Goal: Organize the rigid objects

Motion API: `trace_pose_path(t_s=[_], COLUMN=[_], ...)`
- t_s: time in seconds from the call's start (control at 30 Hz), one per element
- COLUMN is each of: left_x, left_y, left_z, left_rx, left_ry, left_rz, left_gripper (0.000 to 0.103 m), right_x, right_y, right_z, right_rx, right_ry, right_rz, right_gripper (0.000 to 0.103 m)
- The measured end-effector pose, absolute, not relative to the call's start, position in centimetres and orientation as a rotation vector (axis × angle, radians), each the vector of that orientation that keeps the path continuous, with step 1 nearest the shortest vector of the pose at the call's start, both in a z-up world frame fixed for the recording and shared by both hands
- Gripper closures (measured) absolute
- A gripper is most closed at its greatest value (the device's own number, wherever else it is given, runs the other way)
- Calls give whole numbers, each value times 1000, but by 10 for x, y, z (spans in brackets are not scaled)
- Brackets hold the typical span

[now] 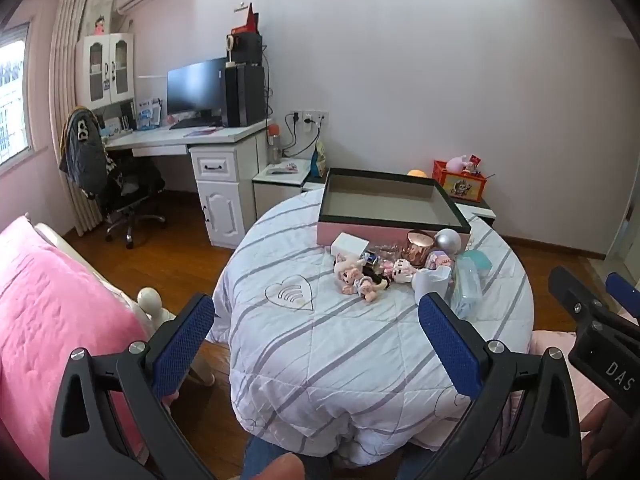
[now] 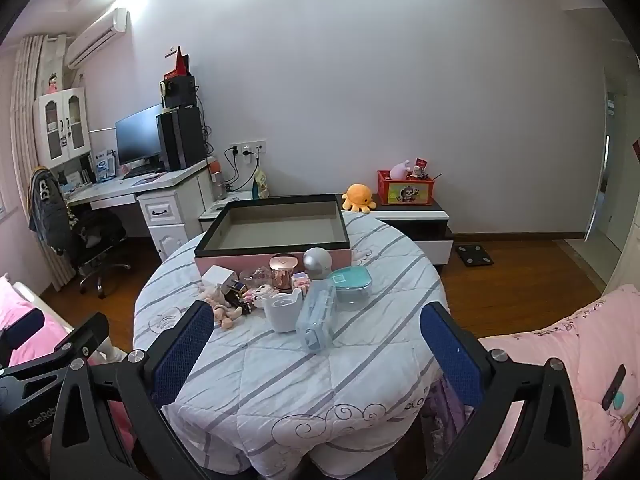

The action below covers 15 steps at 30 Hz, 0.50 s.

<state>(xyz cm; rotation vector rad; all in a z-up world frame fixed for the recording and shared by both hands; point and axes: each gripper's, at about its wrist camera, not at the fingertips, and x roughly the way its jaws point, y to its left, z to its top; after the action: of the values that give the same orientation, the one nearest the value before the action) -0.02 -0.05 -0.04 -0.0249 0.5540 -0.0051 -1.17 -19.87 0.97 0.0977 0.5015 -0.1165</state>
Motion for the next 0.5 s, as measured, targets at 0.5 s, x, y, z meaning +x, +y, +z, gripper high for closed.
trace_pose_path(t_s=[0.5], left_x=[-6], left_y=[6], left_z=[4], left_rx=[-27], left_ry=[489], left_rz=[-54], left_gripper=[0], right_x=[-11], right_y=[-199], right_z=[13], right_rx=[66], right_ry=[484], right_rz=[-146], right_gripper=[0])
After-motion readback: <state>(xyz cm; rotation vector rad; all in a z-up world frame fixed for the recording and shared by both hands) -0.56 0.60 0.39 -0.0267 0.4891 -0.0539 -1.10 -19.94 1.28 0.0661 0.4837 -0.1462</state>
